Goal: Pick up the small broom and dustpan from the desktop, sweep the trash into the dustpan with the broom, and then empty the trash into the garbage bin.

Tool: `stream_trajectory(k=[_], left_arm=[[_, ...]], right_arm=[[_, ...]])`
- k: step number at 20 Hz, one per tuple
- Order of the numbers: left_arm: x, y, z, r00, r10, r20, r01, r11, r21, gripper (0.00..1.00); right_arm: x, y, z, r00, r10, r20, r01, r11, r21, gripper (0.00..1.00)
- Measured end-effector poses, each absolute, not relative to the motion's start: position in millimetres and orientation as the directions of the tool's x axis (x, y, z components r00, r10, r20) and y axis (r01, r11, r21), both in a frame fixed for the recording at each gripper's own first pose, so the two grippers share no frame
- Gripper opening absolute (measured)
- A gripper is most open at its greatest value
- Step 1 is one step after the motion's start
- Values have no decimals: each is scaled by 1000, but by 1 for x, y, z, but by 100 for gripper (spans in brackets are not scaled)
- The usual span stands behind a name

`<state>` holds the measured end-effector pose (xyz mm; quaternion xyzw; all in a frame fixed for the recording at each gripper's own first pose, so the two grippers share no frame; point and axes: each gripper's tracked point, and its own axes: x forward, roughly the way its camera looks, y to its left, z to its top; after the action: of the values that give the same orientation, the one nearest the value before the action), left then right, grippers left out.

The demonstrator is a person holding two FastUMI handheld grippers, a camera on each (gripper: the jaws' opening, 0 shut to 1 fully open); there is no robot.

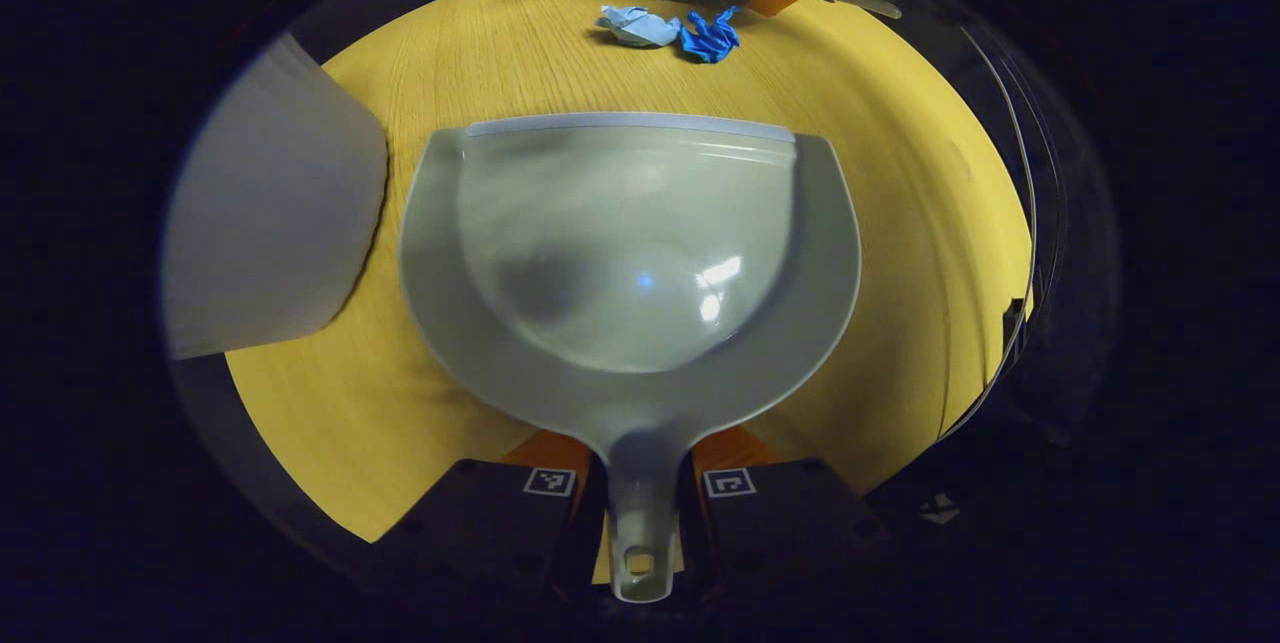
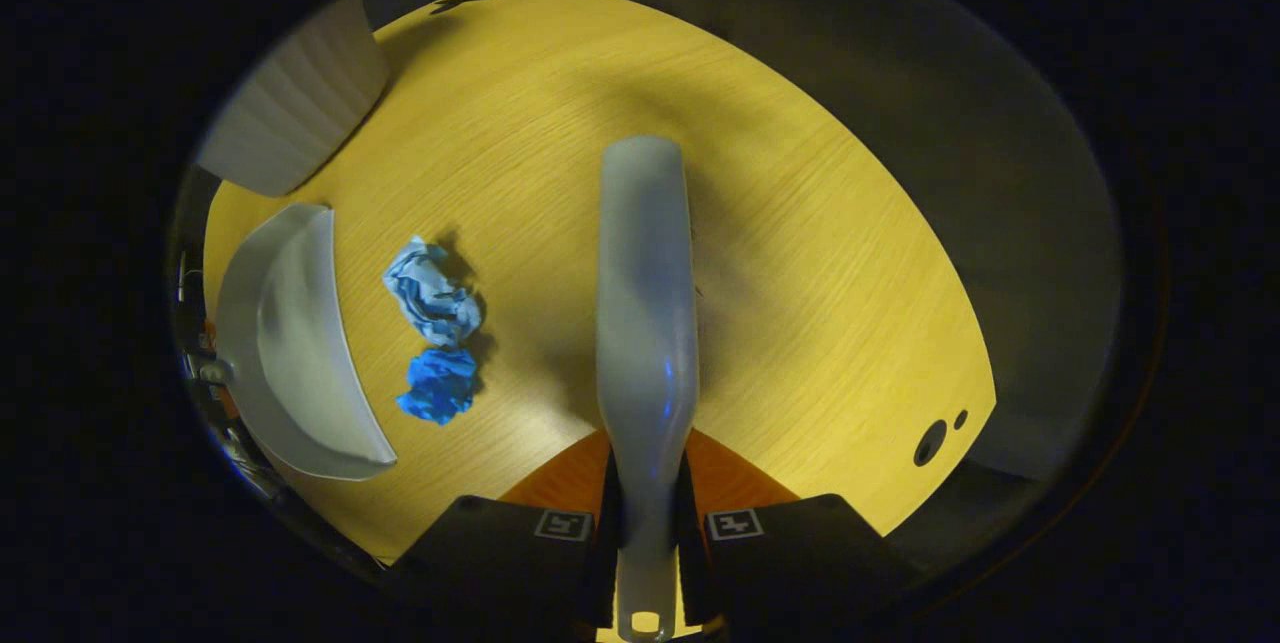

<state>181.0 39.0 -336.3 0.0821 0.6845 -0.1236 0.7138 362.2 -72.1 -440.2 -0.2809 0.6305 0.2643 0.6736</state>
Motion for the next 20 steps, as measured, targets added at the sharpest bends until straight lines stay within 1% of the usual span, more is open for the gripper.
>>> stream_trajectory(k=[2,3,4,5,7,8,10,11,12,13,15,16,17,18,19,20], left_arm=[[181,39,-337,38,-69,-997,298,953,-55,31],[182,39,-337,42,-75,-996,306,950,-58,30],[182,39,-337,47,-80,-996,313,948,-61,30],[183,39,-336,52,-86,-995,319,946,-65,31],[182,39,-339,65,-104,-992,324,943,-77,30],[182,38,-339,79,-123,-989,328,940,-90,30],[178,39,-340,95,-151,-984,334,936,-112,30],[177,39,-342,101,-155,-983,339,934,-112,31],[176,39,-344,110,-156,-982,347,932,-109,31],[177,37,-343,131,-163,-978,356,928,-106,29],[174,38,-345,141,-171,-975,363,925,-110,30],[177,38,-345,152,-176,-973,360,926,-112,30],[177,37,-344,169,-184,-968,351,929,-115,30],[179,37,-343,194,-201,-960,341,931,-127,30],[179,34,-340,216,-227,-950,334,931,-146,30],[179,35,-335,224,-254,-941,334,927,-171,30]], right_arm=[[341,-63,-441,22,9,-1000,-768,640,-11,28],[323,-57,-437,-23,13,-1000,-789,614,26,28],[304,-48,-434,-67,37,-997,-806,587,76,32],[284,-40,-432,-108,56,-993,-826,551,121,24],[242,-28,-424,-193,97,-976,-852,477,215,30],[223,-25,-421,-221,117,-968,-849,465,250,31],[205,-24,-418,-250,128,-960,-825,491,280,24],[200,-21,-416,-246,141,-959,-817,502,283,28],[197,-22,-413,-233,155,-960,-816,507,279,24],[195,-25,-412,-217,161,-963,-818,509,270,28],[201,-25,-415,-173,175,-969,-819,521,240,28],[205,-26,-413,-157,184,-970,-809,540,233,28],[209,-27,-409,-145,195,-970,-790,567,232,24],[214,-29,-405,-131,209,-969,-773,591,232,24],[218,-32,-405,-114,223,-968,-751,618,231,29],[221,-35,-407,-100,234,-967,-729,644,231,28]])
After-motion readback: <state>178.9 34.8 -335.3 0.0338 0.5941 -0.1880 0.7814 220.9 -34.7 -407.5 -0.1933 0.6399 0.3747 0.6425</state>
